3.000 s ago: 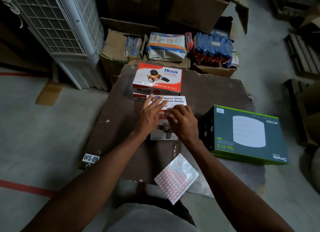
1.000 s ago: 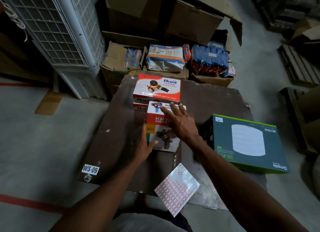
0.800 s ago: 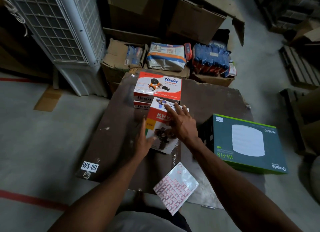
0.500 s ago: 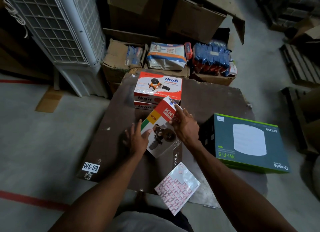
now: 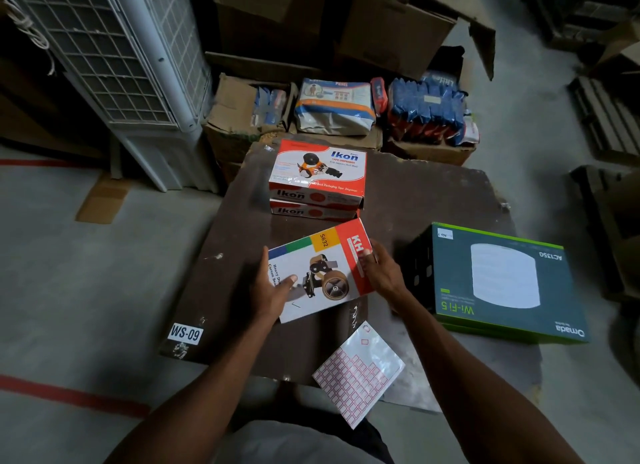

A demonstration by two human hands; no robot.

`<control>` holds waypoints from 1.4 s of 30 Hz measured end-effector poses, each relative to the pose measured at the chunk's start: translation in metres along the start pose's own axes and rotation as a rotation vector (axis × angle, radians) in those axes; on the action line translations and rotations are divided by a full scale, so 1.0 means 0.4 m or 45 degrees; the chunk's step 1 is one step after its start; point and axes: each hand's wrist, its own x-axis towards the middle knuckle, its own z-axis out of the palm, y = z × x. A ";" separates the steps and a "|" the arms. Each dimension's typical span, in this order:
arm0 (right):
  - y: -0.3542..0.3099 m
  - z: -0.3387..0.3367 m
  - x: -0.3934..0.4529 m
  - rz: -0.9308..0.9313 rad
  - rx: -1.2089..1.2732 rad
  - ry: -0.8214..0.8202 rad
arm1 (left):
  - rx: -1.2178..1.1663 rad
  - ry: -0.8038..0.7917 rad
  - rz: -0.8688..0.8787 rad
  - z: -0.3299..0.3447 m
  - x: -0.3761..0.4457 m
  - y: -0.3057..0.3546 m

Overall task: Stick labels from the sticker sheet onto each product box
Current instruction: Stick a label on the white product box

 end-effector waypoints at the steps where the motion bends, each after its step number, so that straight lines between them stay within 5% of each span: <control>1: 0.007 -0.001 -0.001 0.003 0.021 0.006 | -0.026 0.019 0.005 -0.002 -0.002 0.010; 7: 0.025 -0.029 -0.011 0.027 0.103 0.078 | -0.010 0.092 0.172 -0.014 -0.011 0.088; 12: 0.025 -0.111 -0.015 0.002 0.153 0.153 | 0.024 -0.052 0.315 0.018 -0.030 0.186; 22: 0.063 -0.452 -0.049 -0.095 0.086 0.283 | 0.206 -0.227 0.693 0.259 -0.132 0.382; 32: 0.261 -0.773 -0.100 -0.027 0.093 0.404 | 0.326 -0.430 0.681 0.635 -0.236 0.451; 42: 0.455 -0.887 -0.079 0.222 0.090 0.347 | 0.401 -0.605 0.542 0.835 -0.300 0.415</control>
